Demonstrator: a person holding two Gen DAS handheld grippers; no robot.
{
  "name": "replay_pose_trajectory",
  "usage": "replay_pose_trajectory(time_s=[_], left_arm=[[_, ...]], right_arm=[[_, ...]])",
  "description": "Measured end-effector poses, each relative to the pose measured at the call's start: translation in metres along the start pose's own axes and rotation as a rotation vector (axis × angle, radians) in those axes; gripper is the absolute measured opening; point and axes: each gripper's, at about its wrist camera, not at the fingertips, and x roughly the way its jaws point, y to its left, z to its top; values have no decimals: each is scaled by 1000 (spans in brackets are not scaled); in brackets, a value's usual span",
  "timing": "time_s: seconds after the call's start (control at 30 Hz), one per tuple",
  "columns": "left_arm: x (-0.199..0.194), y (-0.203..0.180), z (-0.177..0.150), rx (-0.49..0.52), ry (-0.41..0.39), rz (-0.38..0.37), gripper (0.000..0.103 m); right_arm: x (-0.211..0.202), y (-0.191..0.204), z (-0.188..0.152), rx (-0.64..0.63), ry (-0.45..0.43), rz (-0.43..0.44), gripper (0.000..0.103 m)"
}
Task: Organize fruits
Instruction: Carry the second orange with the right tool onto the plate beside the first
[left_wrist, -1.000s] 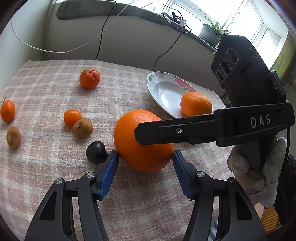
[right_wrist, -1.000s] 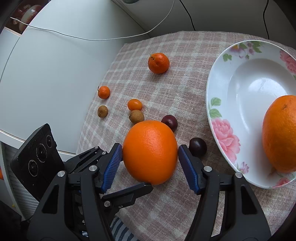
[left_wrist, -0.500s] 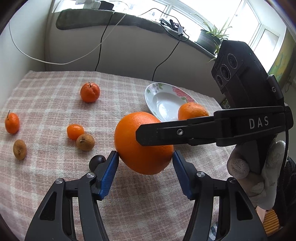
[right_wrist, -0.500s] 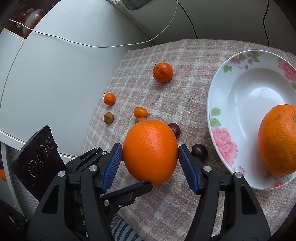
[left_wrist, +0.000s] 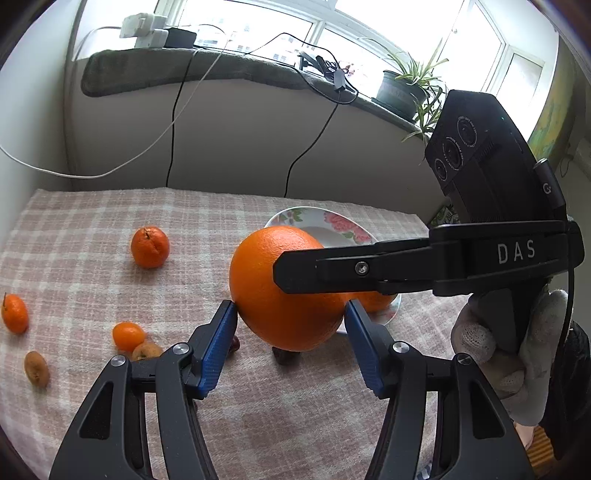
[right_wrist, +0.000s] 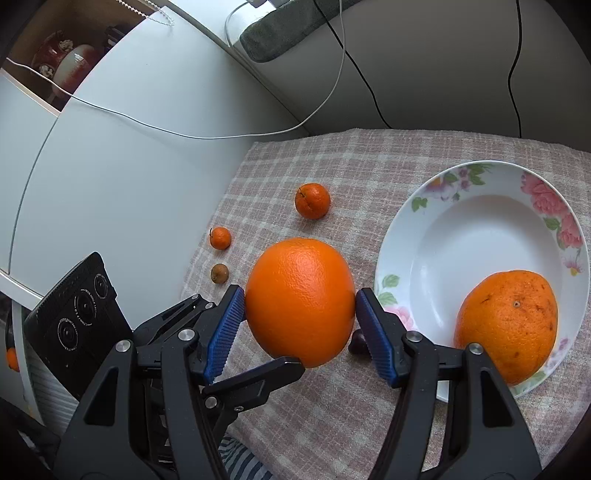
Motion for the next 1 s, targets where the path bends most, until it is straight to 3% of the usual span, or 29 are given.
replay_pose_trajectory(time_s=[0.57, 0.6, 1.0], left_arm=[[55, -18, 37, 24, 25, -31, 60], [58, -18, 38, 25, 28, -32, 60], [80, -18, 44, 25, 52, -23, 60]], right_arm=[[-19, -62, 32, 70, -46, -28, 66], [-19, -64, 33, 57, -85, -35, 66], [-12, -88, 40, 76, -88, -38, 66]])
